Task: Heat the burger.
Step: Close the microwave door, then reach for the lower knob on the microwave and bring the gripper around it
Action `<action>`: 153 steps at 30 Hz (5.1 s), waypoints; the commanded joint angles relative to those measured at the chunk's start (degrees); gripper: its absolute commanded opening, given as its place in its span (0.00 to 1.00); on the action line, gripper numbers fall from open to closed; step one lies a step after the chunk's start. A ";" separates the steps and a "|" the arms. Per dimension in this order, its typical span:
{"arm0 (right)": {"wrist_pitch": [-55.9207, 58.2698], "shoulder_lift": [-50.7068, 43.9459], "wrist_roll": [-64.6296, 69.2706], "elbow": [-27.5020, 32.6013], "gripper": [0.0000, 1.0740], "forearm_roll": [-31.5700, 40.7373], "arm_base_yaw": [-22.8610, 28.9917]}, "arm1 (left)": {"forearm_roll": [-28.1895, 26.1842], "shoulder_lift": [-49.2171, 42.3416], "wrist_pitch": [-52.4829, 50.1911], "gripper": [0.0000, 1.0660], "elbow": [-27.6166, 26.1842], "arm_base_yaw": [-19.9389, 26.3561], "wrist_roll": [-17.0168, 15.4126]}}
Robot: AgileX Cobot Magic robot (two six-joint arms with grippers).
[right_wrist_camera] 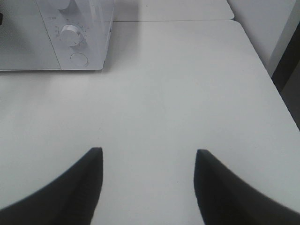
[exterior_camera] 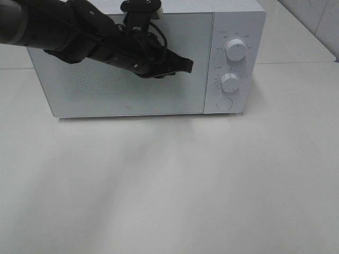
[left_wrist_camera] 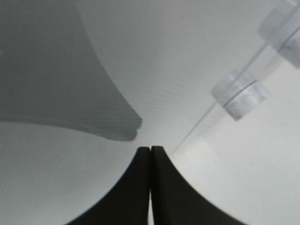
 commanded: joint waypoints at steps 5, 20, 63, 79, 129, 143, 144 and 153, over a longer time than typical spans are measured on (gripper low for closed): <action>-0.63 -1.55 -0.52 0.11 0.52 -0.11 -0.11 | 4.18 2.18 -10.20 0.00 -5.39 1.20 5.56; -0.63 -1.55 -0.52 0.11 0.52 -0.11 -0.11 | 10.89 -2.69 6.30 0.00 -5.39 1.20 4.30; -0.63 -1.55 -0.52 0.11 0.52 -0.11 -0.11 | 47.78 -43.09 60.73 0.00 7.45 23.38 -46.64; -0.63 -1.55 -0.52 0.11 0.52 -0.17 -0.11 | 48.93 -79.64 60.16 0.00 33.46 26.36 -45.21; -0.80 -1.55 -0.52 0.11 0.52 -0.17 -0.11 | 50.88 -119.52 50.31 0.00 54.77 26.36 -45.26; -14.90 14.38 -0.57 -1.60 0.52 -0.17 -0.11 | 50.88 -119.52 50.31 0.00 54.77 26.36 -45.26; -18.79 17.99 -0.63 -1.60 0.52 -0.17 -0.11 | 50.88 -119.52 50.31 0.00 54.77 26.36 -45.26; -36.67 32.60 -0.80 -1.49 0.52 -0.34 -0.11 | 50.88 -119.52 50.31 0.00 54.77 26.36 -45.26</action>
